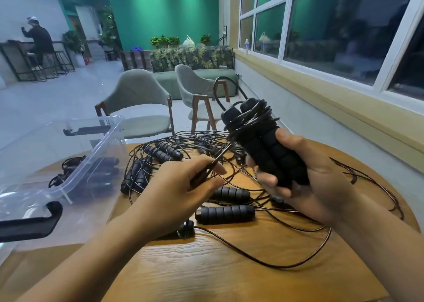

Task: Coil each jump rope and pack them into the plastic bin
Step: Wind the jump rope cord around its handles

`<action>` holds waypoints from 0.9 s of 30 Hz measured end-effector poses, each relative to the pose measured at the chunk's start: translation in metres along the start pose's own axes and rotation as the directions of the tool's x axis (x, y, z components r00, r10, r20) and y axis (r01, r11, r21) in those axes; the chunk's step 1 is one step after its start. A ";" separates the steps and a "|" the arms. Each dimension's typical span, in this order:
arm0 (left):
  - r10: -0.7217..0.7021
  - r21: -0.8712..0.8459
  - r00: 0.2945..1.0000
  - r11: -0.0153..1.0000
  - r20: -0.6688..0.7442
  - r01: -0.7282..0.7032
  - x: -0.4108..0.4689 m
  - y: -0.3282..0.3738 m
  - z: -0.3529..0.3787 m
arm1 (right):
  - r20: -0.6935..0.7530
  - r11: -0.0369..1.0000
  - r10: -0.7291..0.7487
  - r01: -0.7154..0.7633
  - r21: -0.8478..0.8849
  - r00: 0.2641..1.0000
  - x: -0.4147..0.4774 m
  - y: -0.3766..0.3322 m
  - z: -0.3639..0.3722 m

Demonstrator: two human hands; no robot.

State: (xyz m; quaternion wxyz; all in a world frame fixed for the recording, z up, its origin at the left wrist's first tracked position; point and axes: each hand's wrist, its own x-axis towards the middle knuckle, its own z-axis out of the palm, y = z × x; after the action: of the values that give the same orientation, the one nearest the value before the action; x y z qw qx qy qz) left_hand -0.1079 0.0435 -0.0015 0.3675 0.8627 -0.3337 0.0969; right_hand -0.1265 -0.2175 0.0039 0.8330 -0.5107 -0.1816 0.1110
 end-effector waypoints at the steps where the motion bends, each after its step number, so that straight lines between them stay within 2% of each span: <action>1: 0.005 0.029 1.000 1.000 -0.007 -0.004 0.000 0.001 -0.001 | -0.045 1.000 -0.011 0.010 -0.024 0.999 0.001 0.001 0.000; 5: 0.042 0.159 0.997 0.987 -0.069 -0.030 -0.001 0.001 -0.001 | -0.188 0.979 -0.029 -0.011 -0.205 0.982 0.005 0.002 0.000; 9: 0.073 0.196 0.992 0.979 -0.098 -0.053 0.000 0.004 -0.003 | -0.300 0.917 -0.043 -0.082 -0.389 0.953 0.007 0.006 0.003; 13: 0.099 0.259 0.992 0.963 -0.084 -0.074 -0.002 0.005 -0.006 | -0.324 0.856 -0.022 -0.150 -0.495 0.946 0.008 0.011 0.002; 16: 0.094 0.287 0.992 0.955 -0.080 -0.067 -0.002 0.004 -0.008 | -0.326 0.765 -0.042 -0.179 -0.619 0.944 0.007 0.013 0.005; 18: 0.025 0.214 0.996 0.977 -0.091 -0.005 -0.002 0.004 -0.007 | -0.318 0.673 -0.091 -0.177 -0.718 0.944 0.005 0.016 0.008; 22: -0.204 -0.043 0.975 0.979 -0.091 0.200 0.000 0.001 -0.002 | -0.279 0.477 -0.233 -0.140 -0.868 0.932 0.001 0.026 0.011; 24: -0.301 -0.190 0.952 0.940 -0.061 0.285 0.000 0.000 0.001 | -0.229 0.390 -0.326 -0.090 -0.916 0.917 0.000 0.031 0.016; 27: -0.432 -0.421 0.902 0.819 -0.003 0.390 0.002 0.003 0.004 | -0.120 0.230 -0.447 -0.016 -0.973 0.886 -0.002 0.037 0.018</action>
State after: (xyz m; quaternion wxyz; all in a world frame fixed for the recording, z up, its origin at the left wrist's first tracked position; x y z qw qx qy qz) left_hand -0.1088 0.0378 -0.0021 0.5686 0.8115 -0.1340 -0.0148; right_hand -0.1358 -0.1865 -0.0222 0.3756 -0.8870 -0.1180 -0.2413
